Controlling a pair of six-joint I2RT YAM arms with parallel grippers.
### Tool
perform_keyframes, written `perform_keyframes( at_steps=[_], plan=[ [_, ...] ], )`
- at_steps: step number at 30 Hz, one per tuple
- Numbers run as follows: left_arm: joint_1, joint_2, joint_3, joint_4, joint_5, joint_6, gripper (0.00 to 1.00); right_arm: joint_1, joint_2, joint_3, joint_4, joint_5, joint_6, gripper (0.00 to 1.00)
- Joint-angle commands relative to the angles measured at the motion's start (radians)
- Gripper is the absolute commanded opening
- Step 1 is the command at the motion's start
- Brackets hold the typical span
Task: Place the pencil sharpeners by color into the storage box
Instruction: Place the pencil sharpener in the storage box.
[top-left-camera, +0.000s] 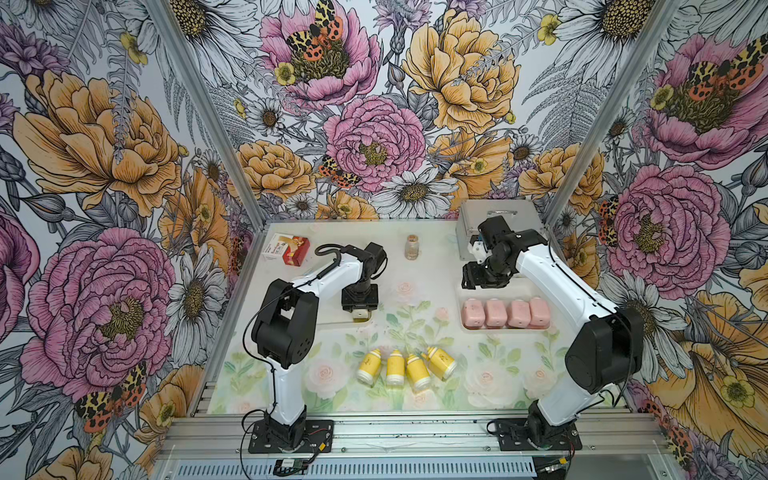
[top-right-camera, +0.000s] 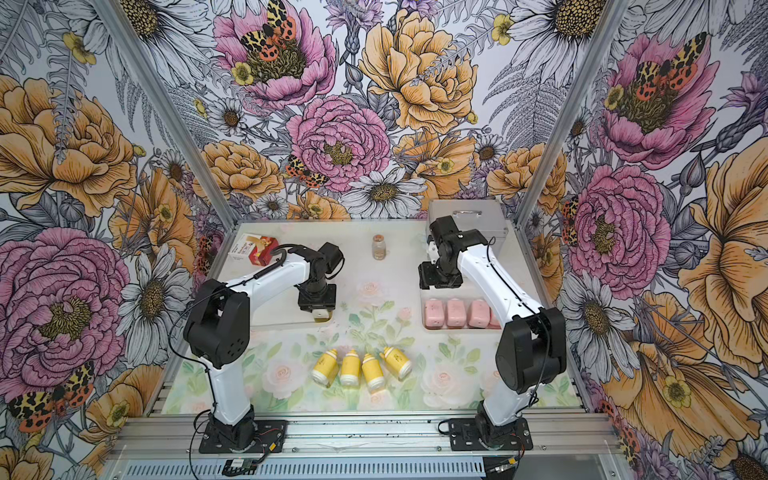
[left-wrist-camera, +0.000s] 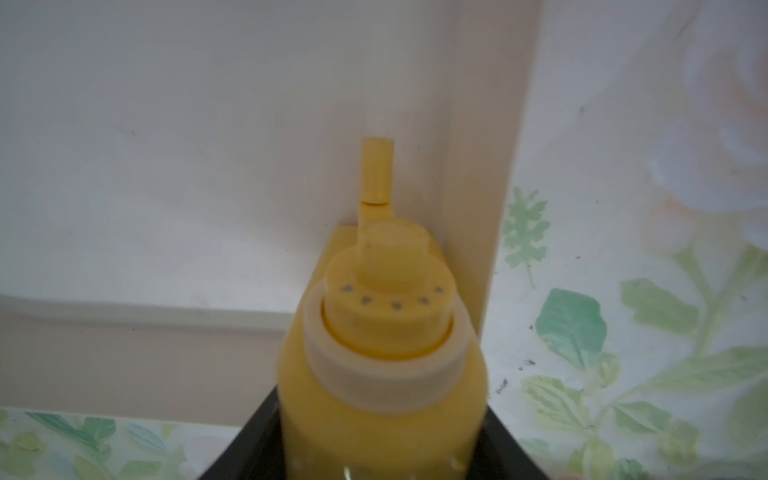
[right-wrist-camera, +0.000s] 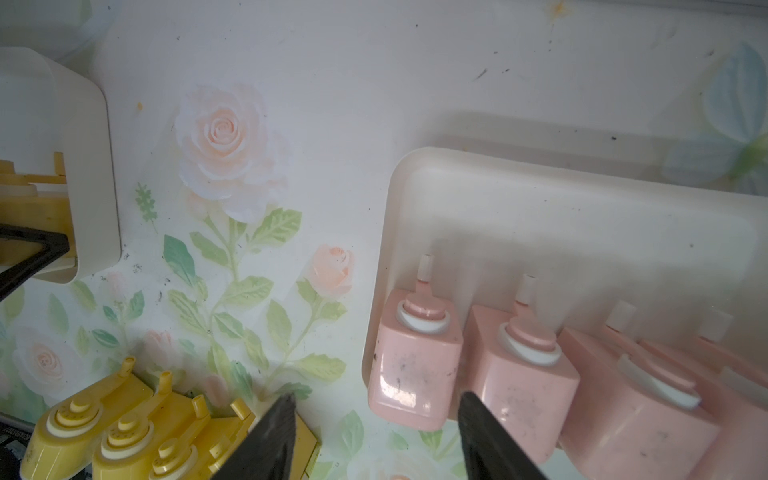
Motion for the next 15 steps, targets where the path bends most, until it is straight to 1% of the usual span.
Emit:
perform_keyframes(
  at_steps=[1,15],
  plan=[
    [-0.006,-0.004,-0.006,0.025,0.003,-0.016,0.58,0.005,0.010,0.017,0.017,-0.009,-0.012,0.64],
    [-0.006,-0.067,0.019,0.021,0.012,-0.041,0.61,0.005,-0.005,0.016,0.017,-0.011,-0.011,0.64]
  ],
)
